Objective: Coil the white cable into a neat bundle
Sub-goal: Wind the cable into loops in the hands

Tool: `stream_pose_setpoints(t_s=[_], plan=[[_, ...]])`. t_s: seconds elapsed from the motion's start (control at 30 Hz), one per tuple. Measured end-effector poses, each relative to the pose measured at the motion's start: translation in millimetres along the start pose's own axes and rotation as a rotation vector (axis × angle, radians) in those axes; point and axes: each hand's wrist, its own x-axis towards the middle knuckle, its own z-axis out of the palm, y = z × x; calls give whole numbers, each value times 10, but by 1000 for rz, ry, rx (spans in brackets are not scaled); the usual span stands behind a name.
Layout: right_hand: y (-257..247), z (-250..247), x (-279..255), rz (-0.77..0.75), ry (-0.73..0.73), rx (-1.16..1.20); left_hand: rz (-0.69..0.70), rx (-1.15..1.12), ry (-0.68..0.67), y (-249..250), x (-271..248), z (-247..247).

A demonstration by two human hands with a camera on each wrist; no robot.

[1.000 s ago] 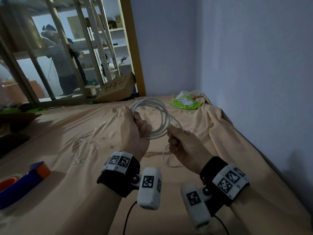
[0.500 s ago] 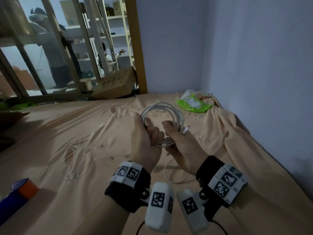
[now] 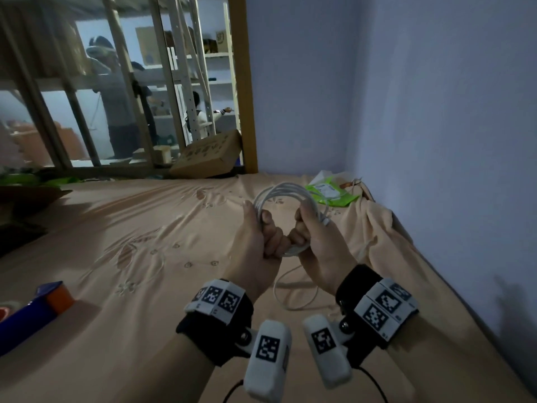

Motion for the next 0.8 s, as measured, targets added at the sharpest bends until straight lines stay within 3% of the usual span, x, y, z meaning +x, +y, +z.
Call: stream_pose_setpoints(t_s=[0.23,0.37,0.5,0.8], plan=[[-325,-216,-19,-28,-165,-309,17,326,-144,110,29,75],[-454,-364,-96,46,-235,-437,-1,612,-321,85,-64,104],[-569,-498,-221,141,-291,-491,-81,660,-364,-7,-82,152],[-633,-715,-178,131,-111,-414,-52,613,-326,-347,9,226]])
